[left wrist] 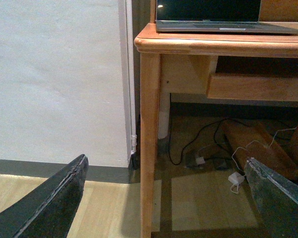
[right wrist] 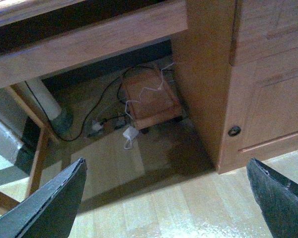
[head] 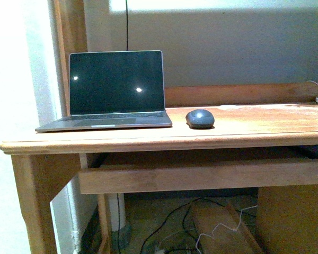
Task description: Place mouse
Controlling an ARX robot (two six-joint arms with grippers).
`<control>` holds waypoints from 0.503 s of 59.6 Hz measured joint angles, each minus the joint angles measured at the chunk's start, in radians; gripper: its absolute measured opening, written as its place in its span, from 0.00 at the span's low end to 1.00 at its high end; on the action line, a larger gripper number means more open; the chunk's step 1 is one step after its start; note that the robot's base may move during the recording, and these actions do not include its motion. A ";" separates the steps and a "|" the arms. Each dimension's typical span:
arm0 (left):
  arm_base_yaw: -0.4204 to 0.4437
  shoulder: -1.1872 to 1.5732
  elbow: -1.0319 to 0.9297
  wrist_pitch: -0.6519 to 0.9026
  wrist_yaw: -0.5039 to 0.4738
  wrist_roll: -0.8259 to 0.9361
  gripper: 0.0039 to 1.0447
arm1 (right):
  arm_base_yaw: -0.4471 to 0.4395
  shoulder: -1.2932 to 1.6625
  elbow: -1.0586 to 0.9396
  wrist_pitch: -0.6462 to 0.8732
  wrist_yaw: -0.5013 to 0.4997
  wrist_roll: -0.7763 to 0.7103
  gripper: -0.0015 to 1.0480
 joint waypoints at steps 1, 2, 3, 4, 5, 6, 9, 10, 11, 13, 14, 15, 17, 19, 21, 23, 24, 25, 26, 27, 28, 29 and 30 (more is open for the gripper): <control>0.000 0.000 0.000 0.000 0.000 0.000 0.93 | 0.082 -0.236 -0.034 -0.207 0.087 0.055 0.93; 0.000 0.000 0.000 0.000 0.000 0.000 0.93 | 0.084 -0.275 -0.042 -0.218 0.079 0.056 0.92; 0.000 0.000 0.000 0.000 0.000 0.000 0.93 | 0.074 -0.315 -0.060 -0.193 0.039 0.037 0.89; 0.000 0.000 0.000 0.000 0.000 0.000 0.93 | 0.067 -0.332 -0.070 -0.174 0.015 0.018 0.88; 0.000 0.000 0.000 0.000 0.000 0.000 0.93 | 0.052 -0.371 -0.095 -0.134 -0.035 -0.015 0.85; 0.000 0.000 0.000 0.000 0.000 0.000 0.93 | 0.039 -0.401 -0.120 -0.100 -0.078 -0.042 0.82; 0.000 0.000 0.000 0.000 0.000 0.000 0.93 | 0.010 -0.445 -0.147 -0.067 -0.159 -0.146 0.74; 0.000 -0.001 0.000 0.000 0.001 0.000 0.93 | -0.002 -0.457 -0.148 -0.063 -0.188 -0.179 0.70; 0.000 -0.001 0.000 0.000 0.001 0.000 0.93 | -0.013 -0.465 -0.148 -0.061 -0.209 -0.200 0.67; 0.000 -0.001 0.000 0.000 0.000 0.000 0.93 | -0.033 -0.476 -0.148 -0.063 -0.237 -0.238 0.62; 0.000 -0.001 0.000 0.000 0.000 0.000 0.93 | -0.046 -0.482 -0.148 -0.065 -0.249 -0.256 0.59; 0.000 -0.001 0.000 0.000 0.000 0.000 0.93 | -0.053 -0.484 -0.148 -0.065 -0.255 -0.260 0.57; 0.000 -0.001 0.000 0.000 0.000 0.000 0.93 | -0.077 -0.491 -0.148 -0.069 -0.275 -0.283 0.51; 0.000 -0.001 0.000 0.000 0.000 0.000 0.93 | -0.092 -0.493 -0.148 -0.073 -0.287 -0.297 0.46; 0.000 -0.001 0.000 0.000 0.000 0.000 0.93 | -0.106 -0.496 -0.148 -0.075 -0.301 -0.305 0.41; 0.000 -0.001 0.000 0.000 0.000 0.000 0.93 | -0.119 -0.499 -0.148 -0.079 -0.311 -0.312 0.36; 0.000 -0.001 0.000 0.000 0.000 0.000 0.93 | -0.127 -0.501 -0.148 -0.080 -0.321 -0.315 0.32; 0.000 -0.001 0.000 0.000 0.000 0.000 0.93 | -0.143 -0.504 -0.148 -0.084 -0.342 -0.319 0.28; 0.000 -0.001 0.000 0.000 0.000 0.000 0.93 | -0.165 -0.509 -0.148 -0.089 -0.369 -0.320 0.24; 0.000 -0.001 0.000 0.000 0.000 0.000 0.93 | -0.209 -0.512 -0.148 -0.094 -0.437 -0.323 0.19; 0.000 -0.001 0.000 0.000 0.000 0.000 0.93 | -0.237 -0.513 -0.148 -0.095 -0.458 -0.327 0.16; 0.000 -0.001 0.000 0.000 0.000 0.000 0.93 | -0.260 -0.515 -0.148 -0.096 -0.472 -0.330 0.13; 0.000 -0.001 0.000 0.000 0.000 0.000 0.93 | -0.269 -0.516 -0.148 -0.096 -0.473 -0.330 0.11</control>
